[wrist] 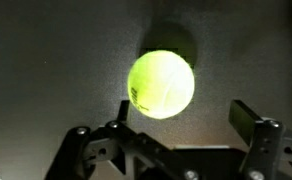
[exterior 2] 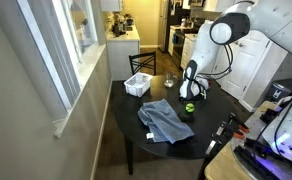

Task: Put the tennis ball into the cylinder

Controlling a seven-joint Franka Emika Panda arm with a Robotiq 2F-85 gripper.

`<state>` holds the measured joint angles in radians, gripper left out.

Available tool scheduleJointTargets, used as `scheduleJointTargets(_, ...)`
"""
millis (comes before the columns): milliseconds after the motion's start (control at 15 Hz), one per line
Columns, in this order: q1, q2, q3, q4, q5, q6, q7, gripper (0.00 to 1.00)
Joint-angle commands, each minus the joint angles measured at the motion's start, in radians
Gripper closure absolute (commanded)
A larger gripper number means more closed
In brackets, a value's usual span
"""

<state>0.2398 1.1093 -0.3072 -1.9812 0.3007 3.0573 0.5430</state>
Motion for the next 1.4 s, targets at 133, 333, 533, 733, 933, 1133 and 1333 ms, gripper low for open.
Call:
scheduleJointTargets(133,0.036,0.100,-0.040,0.082,0.045,-0.038,0.072,0.00)
scheduleJointTargets(333,0.040,0.129,-0.053,0.105,0.040,-0.057,0.105,0.00)
scheduleJointTargets(533,0.027,0.142,-0.046,0.121,0.032,-0.062,0.110,0.33)
scheduleJointTargets(733,0.026,0.141,-0.041,0.122,0.035,-0.068,0.113,0.55)
scheduleJointTargets(933,0.026,0.129,-0.036,0.113,0.033,-0.074,0.116,0.58)
scheduleJointTargets(1133,0.037,0.097,-0.041,0.077,0.032,-0.051,0.111,0.58)
scheduleJointTargets(1333,0.049,0.038,-0.055,0.031,0.036,-0.010,0.104,0.58)
